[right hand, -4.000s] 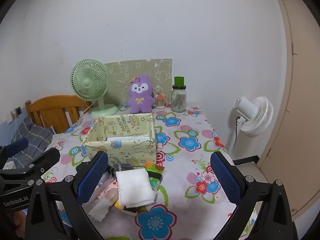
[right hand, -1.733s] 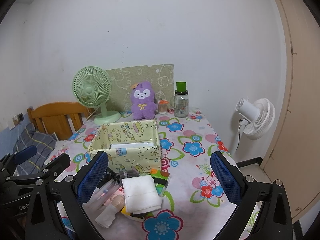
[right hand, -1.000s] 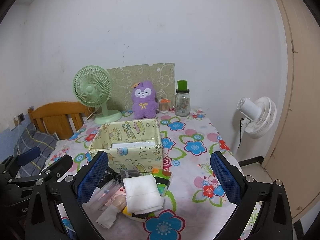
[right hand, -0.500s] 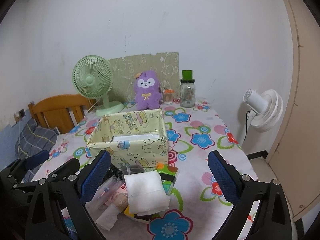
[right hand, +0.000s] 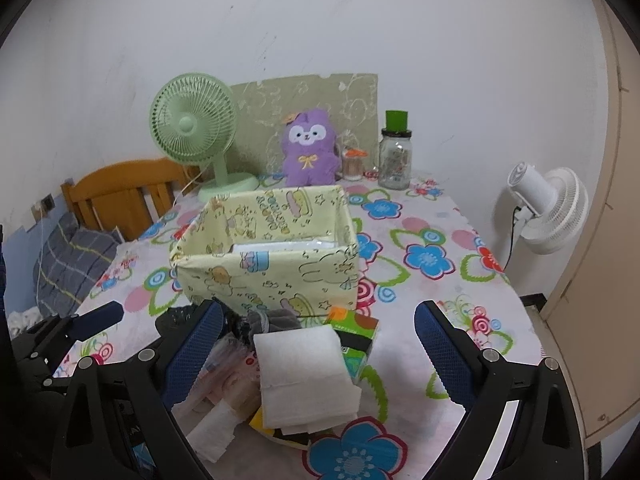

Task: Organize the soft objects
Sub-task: 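Grasp the clear plastic bag with the left tool while the right tool grasps the white folded cloth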

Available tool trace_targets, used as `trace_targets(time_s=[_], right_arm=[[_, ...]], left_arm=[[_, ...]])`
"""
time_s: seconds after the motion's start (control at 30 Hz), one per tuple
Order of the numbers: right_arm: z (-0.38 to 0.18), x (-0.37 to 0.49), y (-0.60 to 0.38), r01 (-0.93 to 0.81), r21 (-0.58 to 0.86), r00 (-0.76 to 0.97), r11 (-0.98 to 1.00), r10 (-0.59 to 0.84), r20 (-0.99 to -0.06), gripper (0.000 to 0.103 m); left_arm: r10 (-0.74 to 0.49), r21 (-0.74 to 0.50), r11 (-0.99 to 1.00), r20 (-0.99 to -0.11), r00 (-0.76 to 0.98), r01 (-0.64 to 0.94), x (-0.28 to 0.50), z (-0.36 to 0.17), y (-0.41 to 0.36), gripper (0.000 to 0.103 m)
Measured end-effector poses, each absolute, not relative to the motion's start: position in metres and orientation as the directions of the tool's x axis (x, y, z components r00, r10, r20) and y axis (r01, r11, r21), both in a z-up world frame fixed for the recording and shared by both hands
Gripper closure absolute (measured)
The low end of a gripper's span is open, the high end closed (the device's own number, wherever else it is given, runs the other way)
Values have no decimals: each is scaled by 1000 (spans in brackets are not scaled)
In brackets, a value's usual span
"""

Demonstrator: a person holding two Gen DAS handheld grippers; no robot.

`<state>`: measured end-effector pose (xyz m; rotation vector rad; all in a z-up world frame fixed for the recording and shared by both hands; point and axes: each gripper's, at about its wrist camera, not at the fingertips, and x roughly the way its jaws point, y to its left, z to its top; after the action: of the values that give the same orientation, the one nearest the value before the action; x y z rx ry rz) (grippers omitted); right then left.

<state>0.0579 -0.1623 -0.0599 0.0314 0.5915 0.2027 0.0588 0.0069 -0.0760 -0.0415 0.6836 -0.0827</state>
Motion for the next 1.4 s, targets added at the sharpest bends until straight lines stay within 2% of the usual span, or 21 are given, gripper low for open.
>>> trace_targets(time_s=[0.23, 0.5, 1.07, 1.4], right_arm=[[-79, 70, -154, -196, 84, 775, 977, 206, -597, 5], [-97, 82, -151, -194, 78, 738, 978, 198, -646, 7], [-134, 106, -141, -187, 93, 649, 978, 194, -736, 11], [-143, 113, -139, -197, 119, 614, 973, 217, -759, 28]], left_arm=[[-95, -59, 995, -665, 740, 75, 66, -91, 5, 27], [-98, -61, 995, -712, 696, 78, 75, -107, 6, 29], [-124, -82, 992, -779, 615, 96, 97, -139, 7, 49], [-155, -94, 987, -785, 600, 132, 99, -143, 0, 69]])
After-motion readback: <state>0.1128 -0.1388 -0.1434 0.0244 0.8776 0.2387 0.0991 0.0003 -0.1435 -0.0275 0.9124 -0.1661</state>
